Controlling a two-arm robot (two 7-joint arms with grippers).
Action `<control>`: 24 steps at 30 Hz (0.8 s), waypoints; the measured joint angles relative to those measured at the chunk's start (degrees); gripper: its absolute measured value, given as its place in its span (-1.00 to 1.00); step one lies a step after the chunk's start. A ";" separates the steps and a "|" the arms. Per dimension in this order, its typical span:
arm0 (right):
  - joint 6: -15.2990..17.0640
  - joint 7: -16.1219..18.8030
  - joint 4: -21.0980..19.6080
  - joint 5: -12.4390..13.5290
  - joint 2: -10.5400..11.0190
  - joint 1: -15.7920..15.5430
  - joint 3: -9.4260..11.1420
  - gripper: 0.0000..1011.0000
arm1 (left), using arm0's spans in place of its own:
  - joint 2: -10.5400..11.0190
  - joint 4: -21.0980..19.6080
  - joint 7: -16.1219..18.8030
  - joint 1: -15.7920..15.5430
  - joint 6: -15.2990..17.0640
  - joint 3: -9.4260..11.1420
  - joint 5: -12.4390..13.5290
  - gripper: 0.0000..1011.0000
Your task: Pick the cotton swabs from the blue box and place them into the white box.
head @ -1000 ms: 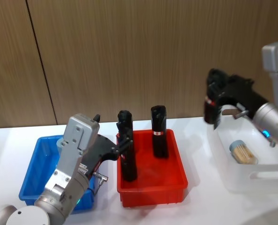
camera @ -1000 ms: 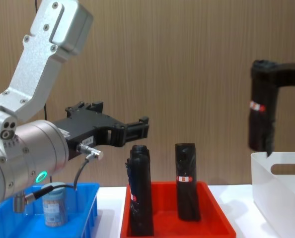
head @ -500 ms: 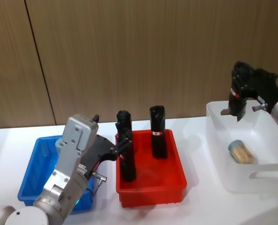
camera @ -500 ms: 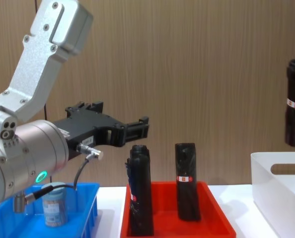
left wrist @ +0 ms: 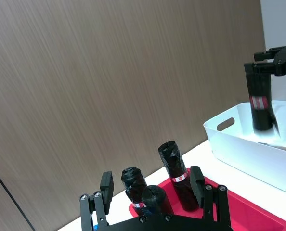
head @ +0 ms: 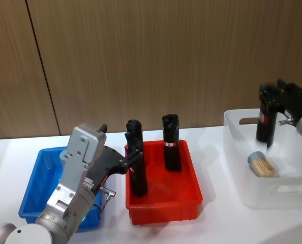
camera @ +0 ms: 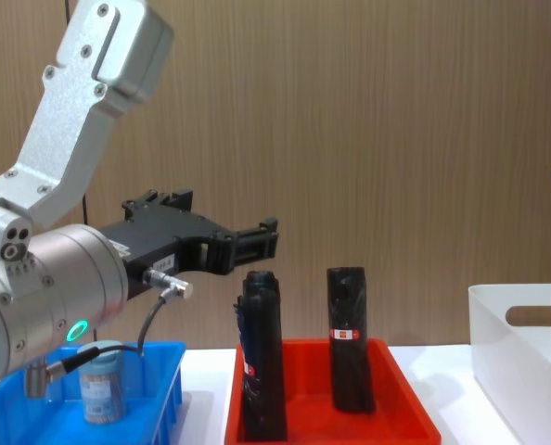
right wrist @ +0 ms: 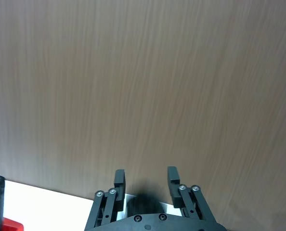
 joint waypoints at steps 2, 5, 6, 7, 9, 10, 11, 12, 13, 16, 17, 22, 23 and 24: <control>-0.70 -0.14 1.84 -0.33 -0.17 0.72 -0.07 0.14 | 0.00 0.00 0.00 0.00 0.00 0.00 0.00 0.99; -1.50 -0.36 3.60 -0.72 -0.34 1.44 -0.12 0.29 | 0.00 0.00 0.00 0.00 0.00 0.00 0.00 0.99; -1.71 -0.41 3.91 -0.84 -0.38 1.55 -0.13 0.37 | 0.00 0.00 0.00 0.00 0.00 0.00 0.00 0.99; -1.86 -0.44 4.24 -0.96 -0.42 1.66 -0.15 0.39 | 0.00 0.00 0.00 0.00 0.00 0.00 0.00 0.99; -2.26 -0.51 4.94 -1.13 -0.46 1.91 -0.16 0.55 | 0.00 0.00 0.00 0.00 0.00 0.00 0.00 0.99; -2.42 -0.53 5.10 -1.20 -0.47 1.95 -0.16 0.59 | 0.00 0.00 0.00 0.00 0.00 0.00 0.00 0.99; -2.52 -0.54 5.22 -1.27 -0.48 1.98 -0.17 0.63 | 0.00 0.00 0.00 0.00 0.00 0.00 0.00 0.99; -2.57 -0.54 5.32 -1.33 -0.48 2.00 -0.17 0.74 | 0.00 0.00 0.00 0.00 0.00 0.00 0.00 0.99; -2.74 -0.57 5.46 -1.49 -0.48 2.02 -0.17 0.74 | 0.00 0.00 0.00 0.00 0.00 0.00 0.00 0.99; -3.01 -0.63 5.69 -1.63 -0.49 2.03 -0.16 0.92 | 0.00 0.00 0.00 0.00 0.00 0.00 0.00 0.99; -3.06 -0.65 5.73 -1.70 -0.48 2.03 -0.17 0.97 | 0.00 0.00 0.00 0.00 0.00 0.00 0.00 0.99; -3.35 -0.74 5.99 -1.96 -0.49 2.06 -0.15 0.98 | 0.00 0.00 0.00 0.00 0.00 0.00 0.00 0.99; -3.39 -0.74 6.02 -1.97 -0.49 2.06 -0.14 0.98 | 0.00 0.00 0.00 0.00 0.00 0.00 0.00 0.99; -3.43 -0.76 6.08 -2.00 -0.49 2.06 -0.13 0.98 | 0.00 0.00 0.00 0.00 0.00 0.00 0.00 0.99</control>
